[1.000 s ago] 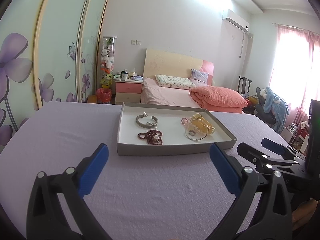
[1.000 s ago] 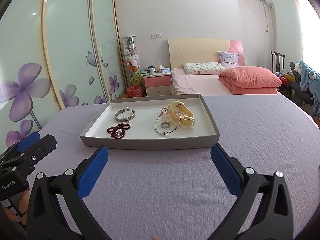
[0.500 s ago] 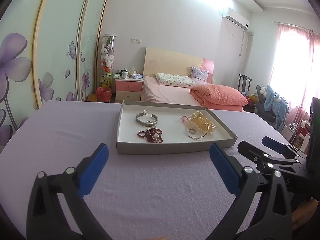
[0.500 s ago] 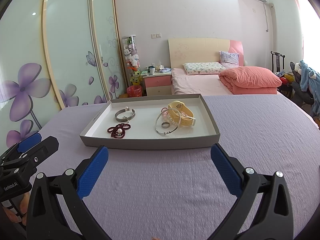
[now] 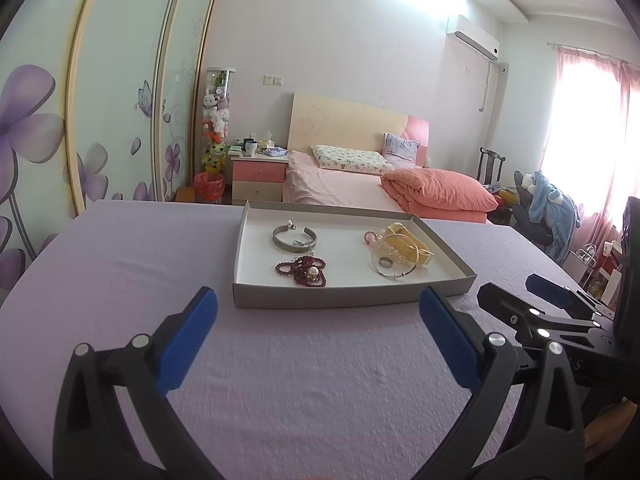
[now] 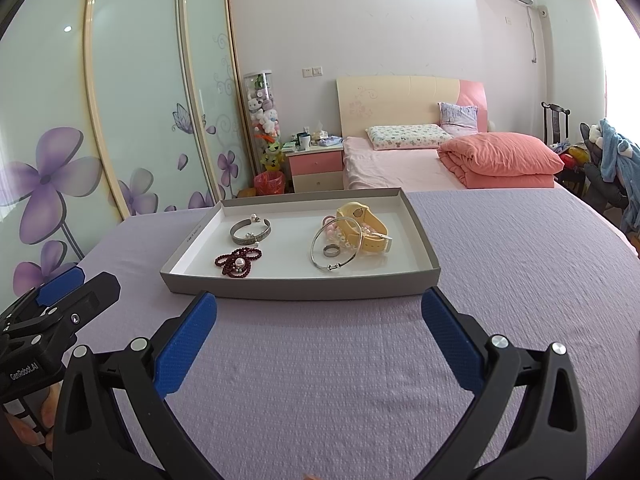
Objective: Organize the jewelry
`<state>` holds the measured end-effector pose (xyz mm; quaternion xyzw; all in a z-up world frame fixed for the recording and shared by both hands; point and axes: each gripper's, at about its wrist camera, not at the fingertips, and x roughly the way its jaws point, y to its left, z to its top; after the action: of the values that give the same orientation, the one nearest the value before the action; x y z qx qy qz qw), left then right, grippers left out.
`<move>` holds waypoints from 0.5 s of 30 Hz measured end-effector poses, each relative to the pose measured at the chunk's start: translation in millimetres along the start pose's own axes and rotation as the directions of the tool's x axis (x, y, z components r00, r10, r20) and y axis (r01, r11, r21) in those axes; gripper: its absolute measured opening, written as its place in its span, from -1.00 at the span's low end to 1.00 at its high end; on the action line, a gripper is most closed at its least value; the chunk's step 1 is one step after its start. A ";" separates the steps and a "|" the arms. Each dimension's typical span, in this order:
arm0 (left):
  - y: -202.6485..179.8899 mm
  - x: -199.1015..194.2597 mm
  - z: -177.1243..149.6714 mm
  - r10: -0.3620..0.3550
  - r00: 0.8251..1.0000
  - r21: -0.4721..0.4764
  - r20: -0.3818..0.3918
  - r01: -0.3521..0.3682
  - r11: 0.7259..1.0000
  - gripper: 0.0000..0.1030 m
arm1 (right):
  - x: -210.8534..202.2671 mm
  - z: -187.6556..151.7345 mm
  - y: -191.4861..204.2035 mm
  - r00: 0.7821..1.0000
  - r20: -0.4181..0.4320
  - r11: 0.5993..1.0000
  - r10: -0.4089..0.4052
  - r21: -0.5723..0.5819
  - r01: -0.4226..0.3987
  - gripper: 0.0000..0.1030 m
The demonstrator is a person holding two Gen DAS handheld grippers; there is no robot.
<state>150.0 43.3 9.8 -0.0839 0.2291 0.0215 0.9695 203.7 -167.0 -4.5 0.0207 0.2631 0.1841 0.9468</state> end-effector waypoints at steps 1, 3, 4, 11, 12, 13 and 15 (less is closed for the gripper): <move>0.0 0.1 0.1 0.000 1.000 0.000 -0.001 0.000 1.000 0.96 | 0.1 0.1 0.1 1.000 -0.001 1.000 0.001 -0.001 -0.001 0.97; -0.1 0.2 -0.3 -0.001 1.000 0.000 -0.002 0.001 1.000 0.96 | 0.0 0.0 0.0 1.000 0.000 1.000 0.001 -0.001 -0.001 0.97; 0.0 -0.1 -0.2 -0.001 1.000 -0.001 -0.002 0.001 1.000 0.96 | 0.1 -0.1 0.1 1.000 0.000 1.000 0.001 -0.002 -0.001 0.97; 1.8 0.8 -1.1 0.002 1.000 -0.004 -0.001 -0.002 1.000 0.96 | 0.3 0.1 0.5 1.000 0.000 1.000 0.001 -0.001 -0.001 0.97; 1.8 0.8 -1.2 0.002 1.000 -0.004 -0.001 -0.002 1.000 0.96 | 0.3 0.1 0.3 1.000 0.000 1.000 0.001 -0.001 -0.001 0.97; 1.8 0.8 -1.4 0.002 1.000 -0.004 -0.002 -0.002 1.000 0.96 | 0.2 0.0 0.0 1.000 0.000 1.000 0.002 -0.001 -0.002 0.97; 1.8 0.7 -1.3 0.003 1.000 -0.002 -0.004 -0.003 1.000 0.96 | 0.2 0.1 0.1 1.000 0.001 1.000 0.001 -0.002 -0.001 0.97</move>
<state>149.9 44.9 8.0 -0.0847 0.2310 0.0230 0.9690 203.8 -166.8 -4.5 0.0201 0.2626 0.1849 0.9468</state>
